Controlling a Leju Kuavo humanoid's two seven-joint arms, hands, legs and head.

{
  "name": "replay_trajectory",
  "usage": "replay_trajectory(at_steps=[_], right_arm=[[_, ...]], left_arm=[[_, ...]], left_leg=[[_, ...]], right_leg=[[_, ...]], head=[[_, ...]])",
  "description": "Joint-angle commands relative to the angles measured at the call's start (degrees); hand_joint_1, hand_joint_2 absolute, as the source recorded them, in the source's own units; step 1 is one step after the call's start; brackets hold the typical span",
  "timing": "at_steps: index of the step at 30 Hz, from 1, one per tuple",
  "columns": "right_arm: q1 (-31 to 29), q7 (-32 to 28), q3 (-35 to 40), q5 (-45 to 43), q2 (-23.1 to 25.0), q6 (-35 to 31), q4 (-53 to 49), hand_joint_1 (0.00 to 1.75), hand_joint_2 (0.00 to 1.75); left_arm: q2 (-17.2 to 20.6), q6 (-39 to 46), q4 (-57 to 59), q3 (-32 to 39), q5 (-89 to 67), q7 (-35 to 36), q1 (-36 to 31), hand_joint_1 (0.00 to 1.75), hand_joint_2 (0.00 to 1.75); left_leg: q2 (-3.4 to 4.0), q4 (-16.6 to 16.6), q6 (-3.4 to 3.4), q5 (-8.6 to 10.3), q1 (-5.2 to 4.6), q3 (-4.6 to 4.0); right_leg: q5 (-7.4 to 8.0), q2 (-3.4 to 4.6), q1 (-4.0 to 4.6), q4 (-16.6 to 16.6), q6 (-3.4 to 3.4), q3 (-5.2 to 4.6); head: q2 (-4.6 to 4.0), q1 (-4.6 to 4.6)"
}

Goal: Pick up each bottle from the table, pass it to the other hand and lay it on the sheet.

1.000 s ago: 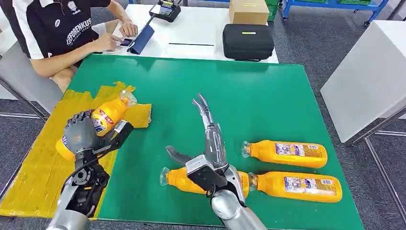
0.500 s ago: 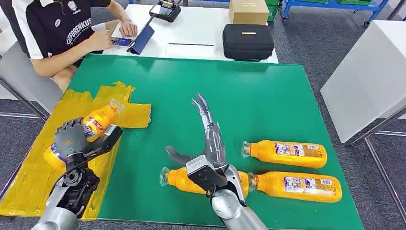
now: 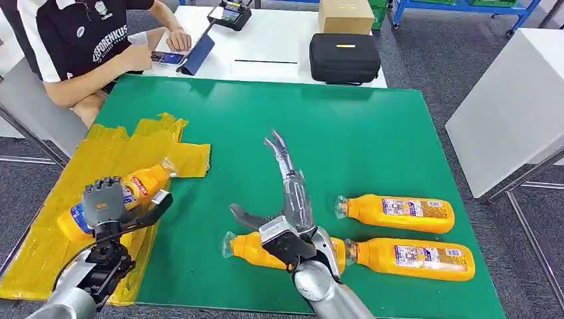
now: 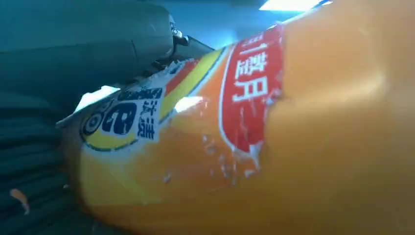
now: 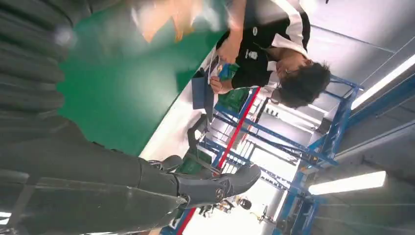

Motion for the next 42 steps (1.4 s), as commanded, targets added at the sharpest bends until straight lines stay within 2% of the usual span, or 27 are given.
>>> replay_trajectory(at_steps=[1,8,9,10,17,28,32,38,42], right_arm=[[-2.19,-0.49,1.36,-0.41,-0.98,1.02,5.56,0.00,1.75],[-2.87,-0.51,1.40,-0.11,-1.06,1.58,6.13,0.00,1.75],[-2.80,-0.24,1.43,0.72,-1.11,1.31,6.01,0.00,1.75],[-2.74,0.19,1.55,1.73,-1.22,0.81,5.80,0.00,1.75],[-2.07,1.82,1.24,3.69,-1.69,0.87,4.52,0.00,1.75],[-2.12,1.90,1.26,3.81,-1.59,0.92,4.58,0.00,1.75],[-1.98,2.17,1.19,4.34,-1.44,1.16,4.49,0.00,1.75],[-1.06,2.81,0.46,5.23,-1.93,0.52,3.20,0.00,1.75],[-0.66,4.12,0.24,9.05,-2.76,-1.48,1.73,0.00,1.75]], left_arm=[[3.74,0.65,7.52,-14.82,-0.08,-3.20,-2.16,1.75,1.75],[3.53,0.90,5.88,-19.28,-0.08,-4.32,-0.94,1.75,1.75],[3.39,0.90,4.59,-19.30,-0.08,-4.07,-0.32,1.12,1.75],[3.30,0.90,3.41,-19.23,-0.08,-3.91,0.21,0.00,1.75],[1.24,0.90,3.97,-14.41,-0.08,-1.59,0.33,0.00,1.75],[1.26,0.90,4.98,-14.26,-0.08,-1.19,-0.01,0.00,1.75],[0.97,0.90,5.90,-12.10,0.25,0.08,-0.30,0.00,1.75],[-0.90,0.90,-3.75,5.78,6.56,-8.88,3.14,0.00,1.75],[-5.85,0.90,-5.59,24.55,18.97,-29.39,2.66,0.00,1.75]], left_leg=[[0.12,-0.05,-0.11,-0.16,0.02,0.37],[0.18,-0.07,-0.13,-0.15,0.00,0.50],[0.22,-0.08,-0.17,-0.18,-0.01,0.59],[0.15,-0.09,-0.15,-0.09,-0.03,0.46],[-0.09,-0.09,-0.14,-0.08,-0.04,0.64],[-0.15,-0.07,-0.16,-0.05,-0.02,0.67],[-0.12,-0.07,-0.18,-0.04,-0.01,0.68],[-0.18,-0.08,-0.18,0.00,-0.02,0.62],[-0.28,-0.01,-0.22,-0.09,0.01,0.65]], right_leg=[[-0.12,0.04,0.04,-0.05,-0.10,0.35],[-0.10,0.11,0.02,-0.05,-0.11,0.45],[-0.13,0.13,0.02,-0.06,-0.13,0.53],[-0.07,0.10,0.00,-0.06,-0.09,0.42],[-0.11,-0.05,-0.02,-0.07,-0.11,0.64],[-0.10,-0.06,0.00,-0.05,-0.13,0.67],[-0.08,-0.04,0.01,-0.06,-0.12,0.68],[-0.10,-0.08,-0.01,-0.05,-0.15,0.61],[-0.19,-0.25,0.03,-0.01,-0.23,0.62]], head=[[0.00,0.00],[0.00,-0.02],[0.00,-0.02],[0.00,-0.02],[0.00,0.00],[0.00,-0.02],[0.00,-0.02],[0.00,0.00],[0.00,0.00]])
